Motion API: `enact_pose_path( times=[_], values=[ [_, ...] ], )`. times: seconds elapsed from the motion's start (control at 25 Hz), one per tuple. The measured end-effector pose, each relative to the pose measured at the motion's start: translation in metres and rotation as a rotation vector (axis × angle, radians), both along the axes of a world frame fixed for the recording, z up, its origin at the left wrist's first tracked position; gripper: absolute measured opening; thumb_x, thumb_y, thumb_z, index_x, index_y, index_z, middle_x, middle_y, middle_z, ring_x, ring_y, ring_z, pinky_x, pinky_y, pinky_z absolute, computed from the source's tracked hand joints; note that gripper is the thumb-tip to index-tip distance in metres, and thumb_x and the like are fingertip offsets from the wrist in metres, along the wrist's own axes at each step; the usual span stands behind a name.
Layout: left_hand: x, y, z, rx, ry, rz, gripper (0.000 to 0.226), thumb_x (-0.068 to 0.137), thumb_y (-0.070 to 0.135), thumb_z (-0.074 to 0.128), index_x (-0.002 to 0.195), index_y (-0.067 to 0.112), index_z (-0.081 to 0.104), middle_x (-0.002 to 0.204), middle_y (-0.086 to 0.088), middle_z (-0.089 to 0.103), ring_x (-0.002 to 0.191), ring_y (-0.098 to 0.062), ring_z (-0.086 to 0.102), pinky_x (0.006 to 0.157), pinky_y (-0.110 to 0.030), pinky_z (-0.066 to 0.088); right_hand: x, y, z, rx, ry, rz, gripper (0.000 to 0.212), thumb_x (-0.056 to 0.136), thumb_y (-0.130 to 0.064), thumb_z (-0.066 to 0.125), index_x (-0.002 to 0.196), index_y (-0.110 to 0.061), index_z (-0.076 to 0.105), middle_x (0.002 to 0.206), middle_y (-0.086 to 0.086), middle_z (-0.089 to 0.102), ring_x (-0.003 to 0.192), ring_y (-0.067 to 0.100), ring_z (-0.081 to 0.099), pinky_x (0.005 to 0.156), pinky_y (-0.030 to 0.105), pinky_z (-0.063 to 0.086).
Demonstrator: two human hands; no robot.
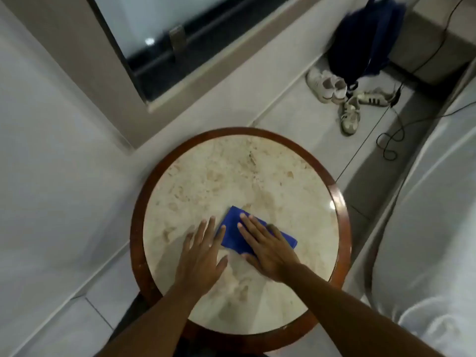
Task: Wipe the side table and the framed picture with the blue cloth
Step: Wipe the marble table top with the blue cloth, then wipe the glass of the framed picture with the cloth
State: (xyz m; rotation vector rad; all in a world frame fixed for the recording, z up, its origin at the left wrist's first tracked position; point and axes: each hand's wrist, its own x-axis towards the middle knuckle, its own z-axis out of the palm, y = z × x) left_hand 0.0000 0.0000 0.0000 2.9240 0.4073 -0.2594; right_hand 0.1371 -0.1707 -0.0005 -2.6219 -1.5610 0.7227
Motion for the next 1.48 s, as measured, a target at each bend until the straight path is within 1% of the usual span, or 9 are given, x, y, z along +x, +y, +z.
enact_pose_path(
  times=[0.24,0.44,0.52,0.72,0.88,1.04,1.12,1.24,1.48],
  values=[
    [0.025,-0.010,-0.061,0.085,-0.076,-0.065,0.068,0.095,0.044,0.037,0.155,0.014,0.028,0.163,-0.014,0.030,0.150,-0.034,0.028,0.115,-0.059,0.029,0.003,0.013,-0.066,0.223,-0.223,-0.066,0.065,0.103,-0.051,0.024,0.153,-0.010,0.020,0.162,0.006,0.013,0.149,0.017,0.005,0.117,0.036,0.012],
    [0.030,-0.005,-0.019,0.121,-0.015,-0.043,0.068,0.095,0.043,0.045,0.153,0.010,0.033,0.160,-0.014,0.036,0.149,-0.032,0.030,0.117,-0.058,0.032,-0.005,0.020,-0.039,0.323,-0.222,-0.140,0.052,0.101,-0.032,0.039,0.147,-0.006,0.036,0.155,0.009,0.028,0.144,0.021,0.026,0.111,0.042,0.032],
    [0.026,0.005,0.021,0.154,-0.009,-0.089,0.067,0.096,0.044,0.045,0.153,0.011,0.031,0.160,-0.012,0.037,0.149,-0.031,0.030,0.117,-0.056,0.031,-0.017,0.024,-0.007,0.384,-0.216,-0.166,0.051,0.100,-0.027,0.043,0.146,-0.004,0.037,0.154,0.011,0.031,0.142,0.022,0.030,0.113,0.043,0.029],
    [-0.002,0.042,0.198,0.281,-0.091,-0.088,0.063,0.099,0.046,0.045,0.152,0.013,0.036,0.159,-0.012,0.038,0.147,-0.030,0.034,0.115,-0.054,0.035,-0.037,0.062,0.157,0.577,-0.135,-0.170,0.064,0.089,-0.009,0.061,0.147,-0.006,0.034,0.154,0.011,0.031,0.142,0.021,0.030,0.114,0.042,0.029],
    [-0.030,0.090,0.358,0.481,-0.302,0.001,0.062,0.102,0.048,0.031,0.153,0.013,0.030,0.160,-0.012,0.035,0.147,-0.030,0.035,0.116,-0.054,0.035,-0.040,0.127,0.312,0.868,-0.163,-0.011,0.057,0.092,-0.012,0.049,0.147,-0.008,0.034,0.154,0.008,0.033,0.144,0.019,0.027,0.110,0.043,0.032],
    [-0.075,0.142,0.499,0.686,-0.481,0.130,0.066,0.103,0.050,0.030,0.157,0.016,0.020,0.165,-0.011,0.022,0.151,-0.029,0.024,0.120,-0.054,0.029,-0.062,0.216,0.455,1.192,-0.219,0.099,0.085,0.074,0.010,0.072,0.146,-0.009,0.031,0.151,0.009,0.038,0.141,0.017,0.031,0.105,0.045,0.036],
    [-0.106,0.173,0.572,0.800,-0.585,0.221,0.070,0.101,0.052,0.036,0.159,0.018,0.016,0.167,-0.010,0.014,0.153,-0.029,0.019,0.121,-0.054,0.024,-0.090,0.263,0.530,1.369,-0.225,0.143,0.085,0.072,0.015,0.072,0.144,-0.003,0.030,0.148,0.015,0.041,0.139,0.023,0.034,0.101,0.048,0.040],
    [-0.152,0.218,0.681,0.948,-0.708,0.307,0.072,0.099,0.060,0.031,0.159,0.022,0.017,0.167,-0.010,0.008,0.154,-0.029,0.012,0.121,-0.053,0.016,-0.136,0.324,0.634,1.636,-0.186,0.136,0.069,0.081,0.013,0.061,0.142,0.005,0.030,0.147,0.022,0.040,0.139,0.029,0.033,0.102,0.049,0.040],
    [-0.241,0.300,0.852,1.246,-0.807,0.595,0.087,0.092,0.077,0.019,0.159,0.023,0.013,0.169,-0.011,0.003,0.156,-0.028,0.000,0.122,-0.057,0.002,-0.205,0.412,0.768,1.768,-0.213,0.092,0.057,0.093,-0.011,0.047,0.146,0.001,0.030,0.154,0.016,0.032,0.140,0.028,0.033,0.103,0.041,0.040]
  ],
)
